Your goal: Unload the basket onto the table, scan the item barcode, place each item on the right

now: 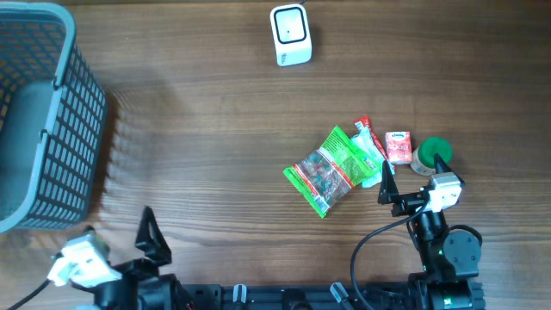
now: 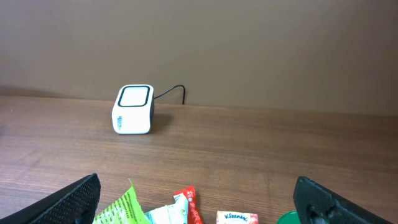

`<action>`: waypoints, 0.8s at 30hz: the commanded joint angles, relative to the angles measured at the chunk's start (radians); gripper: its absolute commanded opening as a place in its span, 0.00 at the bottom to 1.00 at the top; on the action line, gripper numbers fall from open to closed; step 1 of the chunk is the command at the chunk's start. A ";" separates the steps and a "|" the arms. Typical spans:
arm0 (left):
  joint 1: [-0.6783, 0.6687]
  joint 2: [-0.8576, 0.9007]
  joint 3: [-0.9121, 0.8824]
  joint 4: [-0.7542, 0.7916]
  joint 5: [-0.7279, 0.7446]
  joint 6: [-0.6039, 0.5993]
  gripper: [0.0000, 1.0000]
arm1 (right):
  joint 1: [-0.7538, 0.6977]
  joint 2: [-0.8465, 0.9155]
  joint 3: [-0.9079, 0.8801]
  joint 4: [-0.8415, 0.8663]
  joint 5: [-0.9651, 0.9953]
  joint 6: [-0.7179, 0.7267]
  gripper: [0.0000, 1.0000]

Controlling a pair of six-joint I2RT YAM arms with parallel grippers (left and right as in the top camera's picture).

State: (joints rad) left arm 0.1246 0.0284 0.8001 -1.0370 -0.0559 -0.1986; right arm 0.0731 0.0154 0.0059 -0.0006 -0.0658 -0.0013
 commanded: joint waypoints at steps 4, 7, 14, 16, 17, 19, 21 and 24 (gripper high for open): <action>-0.005 -0.024 -0.048 -0.068 -0.010 0.012 1.00 | -0.004 -0.011 -0.001 0.003 0.016 0.011 1.00; -0.016 -0.024 -0.050 -0.016 -0.010 0.012 1.00 | -0.004 -0.011 -0.001 0.003 0.016 0.011 1.00; -0.061 -0.024 -0.130 0.545 0.027 0.011 1.00 | -0.004 -0.011 -0.001 0.003 0.016 0.011 1.00; -0.061 -0.024 -0.182 0.721 0.057 0.011 1.00 | -0.004 -0.011 -0.001 0.003 0.016 0.011 1.00; -0.061 -0.025 -0.212 0.800 0.069 0.008 1.00 | -0.004 -0.011 -0.001 0.003 0.016 0.011 1.00; -0.061 -0.025 -0.276 0.942 0.098 0.008 1.00 | -0.004 -0.011 -0.001 0.003 0.016 0.011 1.00; -0.061 -0.025 -0.351 1.071 0.121 0.007 1.00 | -0.004 -0.011 -0.001 0.003 0.016 0.011 1.00; -0.061 -0.025 -0.451 1.197 0.130 -0.027 1.00 | -0.004 -0.011 -0.001 0.003 0.016 0.011 1.00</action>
State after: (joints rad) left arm 0.0677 0.0090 0.4503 0.0753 0.0303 -0.1967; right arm 0.0731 0.0154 0.0059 -0.0006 -0.0658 -0.0010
